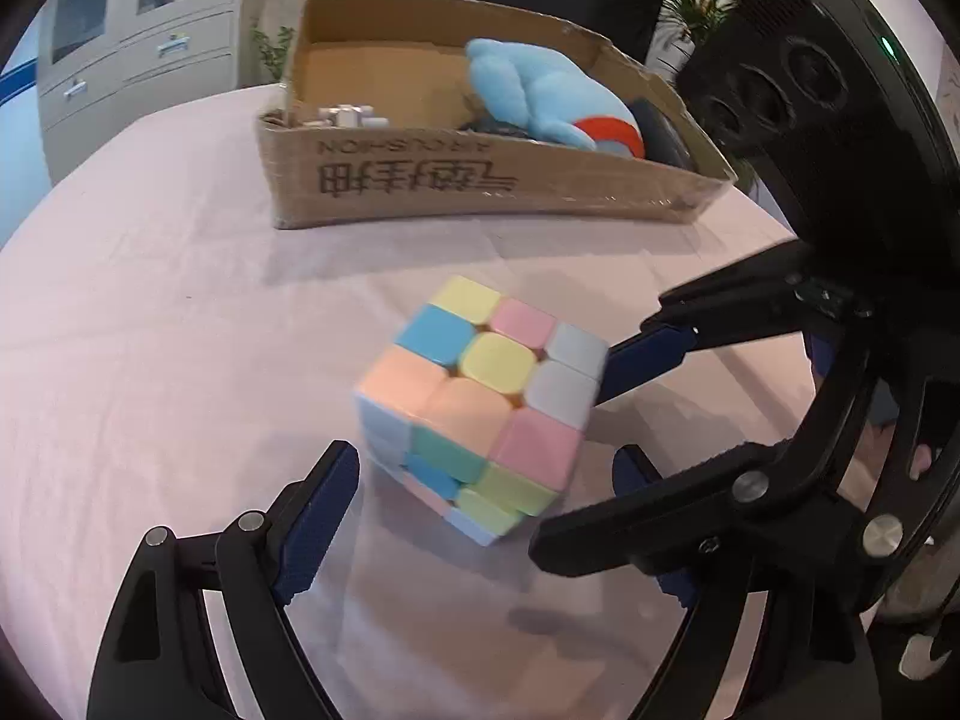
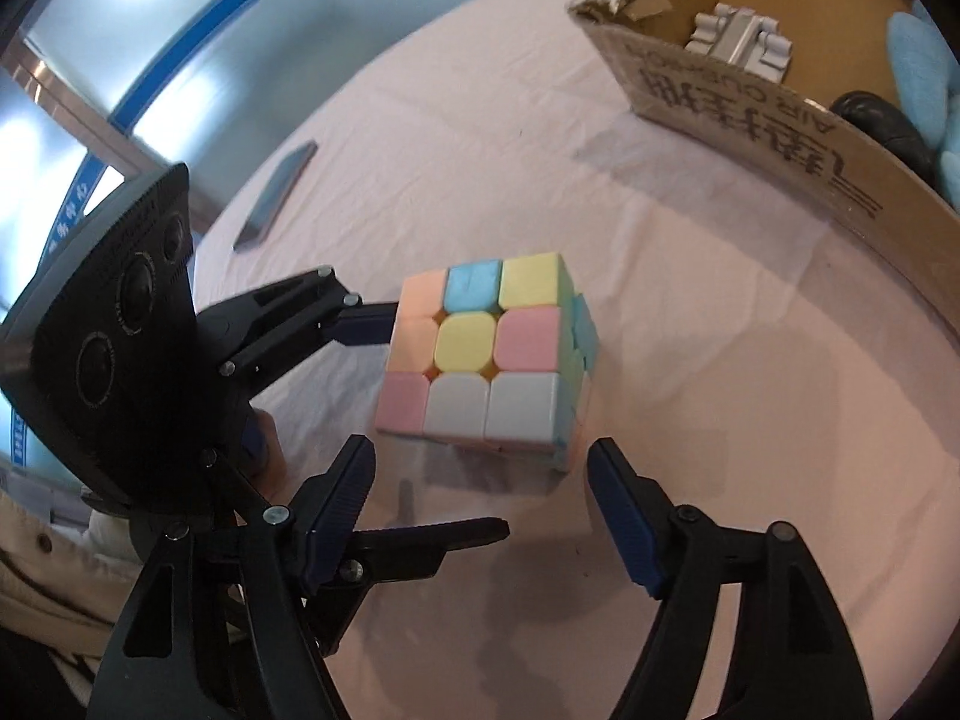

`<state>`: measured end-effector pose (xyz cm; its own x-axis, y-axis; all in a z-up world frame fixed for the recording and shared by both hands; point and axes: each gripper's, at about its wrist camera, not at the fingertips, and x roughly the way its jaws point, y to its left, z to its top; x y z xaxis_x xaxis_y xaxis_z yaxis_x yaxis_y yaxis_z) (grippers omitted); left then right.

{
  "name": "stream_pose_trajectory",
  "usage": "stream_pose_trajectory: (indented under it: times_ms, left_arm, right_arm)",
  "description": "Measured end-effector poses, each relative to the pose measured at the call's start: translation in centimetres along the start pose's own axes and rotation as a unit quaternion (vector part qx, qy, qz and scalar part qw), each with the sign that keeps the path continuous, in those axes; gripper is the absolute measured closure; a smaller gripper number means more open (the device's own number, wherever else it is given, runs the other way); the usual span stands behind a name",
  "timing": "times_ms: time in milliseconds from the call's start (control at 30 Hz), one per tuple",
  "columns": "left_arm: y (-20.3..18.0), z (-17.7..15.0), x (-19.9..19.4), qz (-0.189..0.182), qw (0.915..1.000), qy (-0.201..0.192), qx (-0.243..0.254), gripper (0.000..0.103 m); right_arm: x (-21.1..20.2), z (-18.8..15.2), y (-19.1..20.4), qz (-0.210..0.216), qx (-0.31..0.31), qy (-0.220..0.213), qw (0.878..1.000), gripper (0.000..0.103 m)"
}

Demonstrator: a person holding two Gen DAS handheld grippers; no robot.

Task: Organize objects
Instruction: 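Move the left gripper to the pastel Rubik's cube and grasp it, then lift the Rubik's cube and carry it over the box with the left gripper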

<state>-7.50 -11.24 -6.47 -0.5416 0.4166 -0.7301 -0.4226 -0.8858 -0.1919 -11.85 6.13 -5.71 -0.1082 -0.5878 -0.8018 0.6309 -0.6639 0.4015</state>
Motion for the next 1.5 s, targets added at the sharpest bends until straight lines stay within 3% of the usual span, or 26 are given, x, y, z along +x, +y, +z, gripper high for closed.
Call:
stream_pose_trajectory:
  times_ms: [67,133,400,433,467,700,833,1033,1500]
  left_arm:
    - [0.4,0.2,-0.1,0.000,1.0000,-0.008,-0.004,0.016]
    - [0.8,0.3,-0.3,-0.005,0.9999,0.001,0.015,0.016]
    - [0.3,0.4,1.5,-0.027,0.9983,0.023,0.046,0.019]
    - [0.1,0.4,1.5,-0.035,0.9980,0.024,0.047,0.034]
    - [0.0,0.3,1.7,-0.041,0.9976,0.028,0.048,0.039]
    - [-0.6,0.4,1.9,-0.019,0.9982,0.028,0.050,0.040]
    - [-0.7,0.5,2.1,-0.009,0.9984,0.028,0.048,0.040]
    - [-1.1,0.5,2.2,0.003,0.9992,0.024,0.033,0.042]
    - [-1.0,0.5,2.2,-0.003,0.9990,0.027,0.036,0.042]
  right_arm:
    - [-0.3,0.0,0.1,0.001,0.002,-0.029,1.000,0.030]
    - [-0.1,0.1,0.7,-0.011,-0.022,-0.029,0.999,0.042]
    - [0.6,-0.2,0.5,0.045,-0.063,-0.003,0.997,0.043]
    - [0.5,-0.2,0.3,0.037,-0.060,-0.006,0.997,0.042]
    - [0.5,-0.3,0.2,0.030,-0.059,-0.010,0.998,0.042]
    - [1.0,-0.3,1.2,-0.035,-0.063,-0.045,0.996,0.041]
    - [1.1,-0.6,1.1,-0.053,-0.068,-0.054,0.995,0.046]
    - [1.3,-0.8,2.2,-0.124,-0.060,-0.061,0.989,0.048]
    - [0.4,-1.4,2.3,-0.122,-0.053,-0.055,0.990,0.048]
